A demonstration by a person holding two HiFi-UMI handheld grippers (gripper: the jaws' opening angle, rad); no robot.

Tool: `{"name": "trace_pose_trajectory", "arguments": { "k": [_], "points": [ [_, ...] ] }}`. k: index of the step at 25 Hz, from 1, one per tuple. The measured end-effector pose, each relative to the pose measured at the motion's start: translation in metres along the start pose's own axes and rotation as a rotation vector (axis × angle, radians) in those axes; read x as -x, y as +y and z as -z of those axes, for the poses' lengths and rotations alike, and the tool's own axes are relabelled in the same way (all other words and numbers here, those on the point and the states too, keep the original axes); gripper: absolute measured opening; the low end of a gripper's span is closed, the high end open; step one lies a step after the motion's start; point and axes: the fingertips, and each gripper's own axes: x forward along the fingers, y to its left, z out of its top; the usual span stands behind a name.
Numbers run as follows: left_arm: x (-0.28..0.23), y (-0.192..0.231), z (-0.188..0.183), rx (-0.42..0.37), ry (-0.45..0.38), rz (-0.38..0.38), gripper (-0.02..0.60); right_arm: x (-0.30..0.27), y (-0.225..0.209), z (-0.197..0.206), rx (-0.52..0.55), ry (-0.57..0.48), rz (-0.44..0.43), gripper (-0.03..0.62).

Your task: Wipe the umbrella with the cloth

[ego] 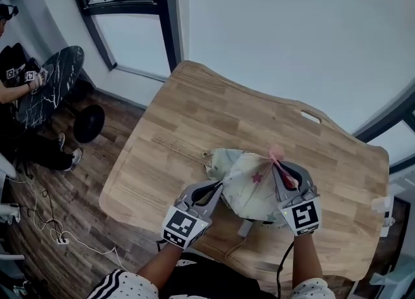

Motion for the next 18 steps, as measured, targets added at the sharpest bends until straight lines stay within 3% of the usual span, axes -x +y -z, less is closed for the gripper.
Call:
{"name": "trace_pose_trajectory", "arguments": {
  "k": [4,18],
  "points": [
    [0.000,0.001,0.003,0.018,-0.001,-0.014,0.000,-0.009,0.025,0.028,0.060,0.074,-0.090,0.026],
    [-0.002,0.006,0.005,0.023,0.009,-0.024,0.000,0.009,0.089,0.058,-0.056,0.123,-0.226,0.026]
  ]
}}
